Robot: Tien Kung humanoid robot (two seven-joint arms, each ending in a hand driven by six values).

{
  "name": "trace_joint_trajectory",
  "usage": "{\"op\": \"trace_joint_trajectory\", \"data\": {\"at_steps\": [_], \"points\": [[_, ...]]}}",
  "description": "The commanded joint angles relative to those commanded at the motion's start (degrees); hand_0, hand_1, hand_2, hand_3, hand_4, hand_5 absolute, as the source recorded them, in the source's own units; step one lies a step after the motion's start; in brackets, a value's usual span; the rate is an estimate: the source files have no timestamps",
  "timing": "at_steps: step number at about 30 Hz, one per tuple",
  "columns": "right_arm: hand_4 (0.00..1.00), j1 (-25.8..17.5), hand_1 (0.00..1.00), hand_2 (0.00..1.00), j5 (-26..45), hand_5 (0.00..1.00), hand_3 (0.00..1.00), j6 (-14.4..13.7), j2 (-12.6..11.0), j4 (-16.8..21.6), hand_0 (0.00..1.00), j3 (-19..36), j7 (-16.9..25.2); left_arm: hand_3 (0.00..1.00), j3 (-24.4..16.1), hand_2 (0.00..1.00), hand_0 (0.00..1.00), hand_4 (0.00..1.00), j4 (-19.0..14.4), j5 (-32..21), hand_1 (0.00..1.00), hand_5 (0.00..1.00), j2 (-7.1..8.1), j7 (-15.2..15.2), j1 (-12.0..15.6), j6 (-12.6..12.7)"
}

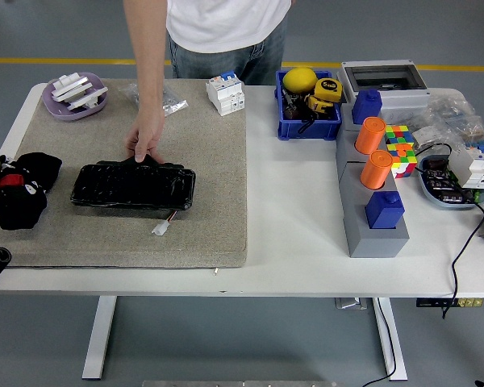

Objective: Pick the rag up,wipe the panel,place it on the desk

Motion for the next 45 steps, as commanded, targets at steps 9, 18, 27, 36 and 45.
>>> {"op": "trace_joint_trajectory", "data": {"at_steps": [9, 18, 27, 36, 45], "points": [[0.998, 0.0, 0.637, 0.686, -0.3, 0.564, 0.638, 0.0, 0.1, 0.1, 0.707, 0.2, -0.2, 0.418, -3.0, 0.476, 0.259, 0.159, -9.1, 4.1, 0.169, 0.002, 0.61, -1.4, 3.0, 1.8], [0.998, -0.1, 0.637, 0.686, 0.7, 0.565, 0.638, 0.1, 0.1, 0.0, 0.707, -0.5, 0.1, 0.420, -3.6, 0.471, 0.258, 0.159, -16.0, 5.3, 0.169, 0.002, -0.18, -2.7, 5.6, 3.4], [0.998, 0.1, 0.637, 0.686, 0.0, 0.565, 0.639, 0.1, 0.0, 0.1, 0.707, 0.1, -0.2, 0.425, -1.0, 0.472, 0.259, 0.173, -13.7, 3.1, 0.171, 0.002, -1.90, -4.4, 5.4, 4.3], [0.998, 0.1, 0.637, 0.685, 0.0, 0.565, 0.640, 0.1, 0.0, 0.0, 0.707, 0.2, -0.2, 0.431, 2.1, 0.474, 0.259, 0.179, -14.2, 2.1, 0.172, 0.002, -3.18, -5.0, 5.3, 4.8], [0.998, 0.2, 0.637, 0.685, 0.2, 0.568, 0.639, 0.2, -0.1, 0.0, 0.704, 0.0, -0.1, 0.429, 8.1, 0.470, 0.259, 0.164, -15.6, 2.6, 0.169, 0.002, -4.92, -4.5, 4.5, 5.4]]}}
